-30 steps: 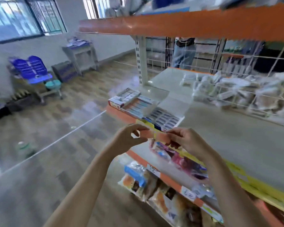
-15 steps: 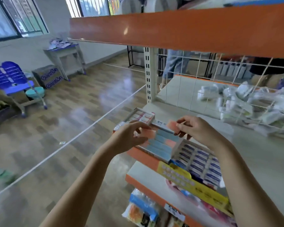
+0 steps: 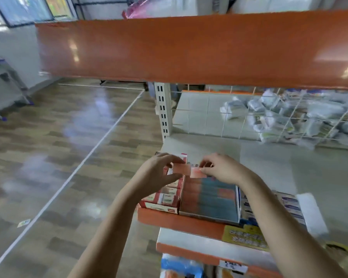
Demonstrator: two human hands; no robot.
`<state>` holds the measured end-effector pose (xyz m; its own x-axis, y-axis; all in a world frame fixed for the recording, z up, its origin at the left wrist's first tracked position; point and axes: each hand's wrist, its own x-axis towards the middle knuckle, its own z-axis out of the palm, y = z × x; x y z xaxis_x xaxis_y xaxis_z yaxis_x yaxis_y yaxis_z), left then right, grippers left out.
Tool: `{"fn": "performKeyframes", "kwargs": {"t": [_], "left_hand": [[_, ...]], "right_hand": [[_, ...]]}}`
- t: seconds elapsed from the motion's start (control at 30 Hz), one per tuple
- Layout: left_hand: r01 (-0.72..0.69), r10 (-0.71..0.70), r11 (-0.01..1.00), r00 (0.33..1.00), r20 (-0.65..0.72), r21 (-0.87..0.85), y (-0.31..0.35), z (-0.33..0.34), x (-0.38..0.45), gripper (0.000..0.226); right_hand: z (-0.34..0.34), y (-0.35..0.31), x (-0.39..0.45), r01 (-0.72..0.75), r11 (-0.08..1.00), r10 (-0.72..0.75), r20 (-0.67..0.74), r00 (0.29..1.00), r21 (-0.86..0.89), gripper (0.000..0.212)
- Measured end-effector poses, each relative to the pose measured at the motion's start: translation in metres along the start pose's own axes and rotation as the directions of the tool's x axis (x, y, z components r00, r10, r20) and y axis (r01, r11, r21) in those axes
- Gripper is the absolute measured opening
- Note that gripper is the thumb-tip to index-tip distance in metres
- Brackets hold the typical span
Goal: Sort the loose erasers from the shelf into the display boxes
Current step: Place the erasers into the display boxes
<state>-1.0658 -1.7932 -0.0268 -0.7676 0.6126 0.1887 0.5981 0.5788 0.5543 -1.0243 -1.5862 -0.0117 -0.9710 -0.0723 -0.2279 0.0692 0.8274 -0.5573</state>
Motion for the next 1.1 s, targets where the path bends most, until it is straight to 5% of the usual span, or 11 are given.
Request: {"fn": "performKeyframes", "kwargs": {"t": [0.23,0.5,1.1], "left_hand": [[-0.074,0.076,0.997,0.991,0.11,-0.021,-0.019,-0.011,0.007,0.034],[-0.117,0.121,0.993,0.985,0.122,-0.035,-0.022,-0.013,0.003,0.032],[-0.058,0.029,0.988,0.98,0.198,0.144,0.005,0.023,0.007,0.035]], "right_hand": [[0.033,-0.012,-0.001,-0.169,0.985,0.172,-0.166,0.971,0.033,0.012],[0.051,-0.015,0.003,-0.186,0.982,0.179,-0.404,0.897,0.021,0.011],[0.04,0.002,-0.007,-0.069,0.995,0.045,-0.297,0.954,-0.07,0.028]]}}
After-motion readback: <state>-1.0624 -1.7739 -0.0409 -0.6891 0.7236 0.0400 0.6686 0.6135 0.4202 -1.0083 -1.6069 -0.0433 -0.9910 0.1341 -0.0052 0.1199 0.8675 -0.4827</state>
